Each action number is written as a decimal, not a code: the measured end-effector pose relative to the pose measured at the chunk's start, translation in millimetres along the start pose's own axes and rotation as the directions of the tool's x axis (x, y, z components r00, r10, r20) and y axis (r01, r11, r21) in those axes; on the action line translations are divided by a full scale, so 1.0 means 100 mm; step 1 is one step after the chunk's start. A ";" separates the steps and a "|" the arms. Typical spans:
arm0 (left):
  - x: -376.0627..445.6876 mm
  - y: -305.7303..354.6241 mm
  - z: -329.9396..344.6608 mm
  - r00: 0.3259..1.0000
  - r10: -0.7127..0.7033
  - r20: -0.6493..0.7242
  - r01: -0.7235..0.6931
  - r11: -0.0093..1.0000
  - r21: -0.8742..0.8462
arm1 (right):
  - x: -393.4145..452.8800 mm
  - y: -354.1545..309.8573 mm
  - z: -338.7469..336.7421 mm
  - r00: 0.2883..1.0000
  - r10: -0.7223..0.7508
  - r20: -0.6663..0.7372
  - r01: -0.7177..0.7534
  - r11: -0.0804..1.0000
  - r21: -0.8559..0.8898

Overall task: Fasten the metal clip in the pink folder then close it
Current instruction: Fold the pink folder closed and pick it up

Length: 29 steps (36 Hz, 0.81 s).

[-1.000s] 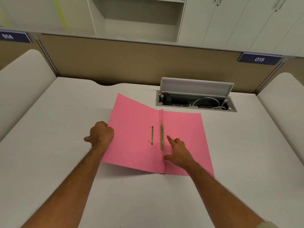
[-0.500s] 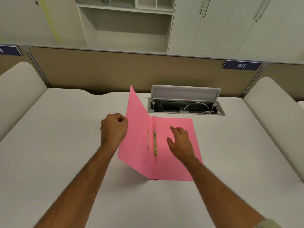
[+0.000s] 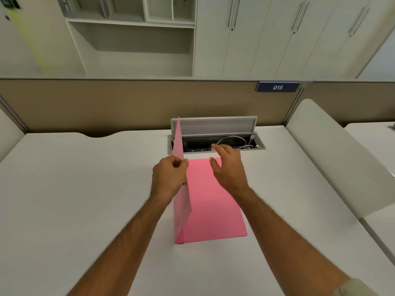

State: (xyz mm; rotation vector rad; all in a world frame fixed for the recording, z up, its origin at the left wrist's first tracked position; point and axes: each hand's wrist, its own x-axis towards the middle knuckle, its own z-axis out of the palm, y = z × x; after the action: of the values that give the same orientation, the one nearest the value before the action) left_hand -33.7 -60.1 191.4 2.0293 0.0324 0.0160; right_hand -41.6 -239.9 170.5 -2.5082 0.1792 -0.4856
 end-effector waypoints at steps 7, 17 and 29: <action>-0.06 0.13 0.52 0.999 0.034 0.030 -0.036 0.998 0.047 | 0.05 -0.03 -0.24 0.999 0.035 0.030 -0.037 0.997 0.070; -0.10 0.16 1.11 0.989 0.074 0.131 -0.105 0.961 0.256 | -0.02 0.01 -0.33 0.988 0.088 0.129 -0.107 0.983 0.147; -0.22 0.06 1.40 0.977 0.113 0.181 -0.169 0.927 0.334 | 0.00 0.20 -0.26 0.956 0.188 0.226 -0.190 0.982 -0.011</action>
State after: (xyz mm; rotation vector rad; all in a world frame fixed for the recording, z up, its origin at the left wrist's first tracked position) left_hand -51.7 -188.8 134.6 2.3780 -0.2279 -0.0646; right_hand -51.7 -269.5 179.3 -2.4813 0.3225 -0.1207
